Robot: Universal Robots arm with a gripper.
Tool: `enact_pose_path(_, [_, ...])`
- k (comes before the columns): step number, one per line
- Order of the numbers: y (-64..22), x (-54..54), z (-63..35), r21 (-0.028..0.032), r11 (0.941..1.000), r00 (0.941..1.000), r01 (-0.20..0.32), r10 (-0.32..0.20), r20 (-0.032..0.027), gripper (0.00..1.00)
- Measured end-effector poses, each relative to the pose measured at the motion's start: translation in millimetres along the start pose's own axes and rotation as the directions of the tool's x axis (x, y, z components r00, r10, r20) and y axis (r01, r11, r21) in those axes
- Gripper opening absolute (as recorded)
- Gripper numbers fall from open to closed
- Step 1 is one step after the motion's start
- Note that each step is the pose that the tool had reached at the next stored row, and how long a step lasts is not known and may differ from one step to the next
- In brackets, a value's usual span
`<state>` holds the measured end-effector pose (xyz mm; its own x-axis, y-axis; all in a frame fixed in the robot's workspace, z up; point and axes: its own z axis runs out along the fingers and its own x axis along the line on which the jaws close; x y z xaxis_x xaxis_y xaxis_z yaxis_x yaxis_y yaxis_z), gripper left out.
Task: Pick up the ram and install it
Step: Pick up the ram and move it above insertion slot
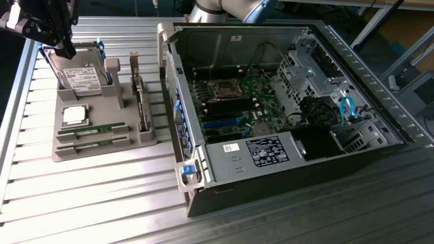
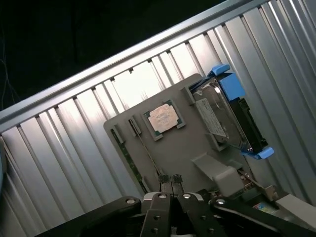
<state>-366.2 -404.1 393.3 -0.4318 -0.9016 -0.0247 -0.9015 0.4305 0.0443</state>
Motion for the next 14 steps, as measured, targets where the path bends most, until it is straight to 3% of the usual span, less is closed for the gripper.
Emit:
enact_pose_path(6, [0.1,0.0,0.0,-0.0023,0.9962,0.9962,0.087,-0.087,-0.0038,0.10])
enact_pose_path(14, [0.2,0.1,0.0,-0.0053,0.9830,0.9830,0.183,-0.183,-0.0078,0.10])
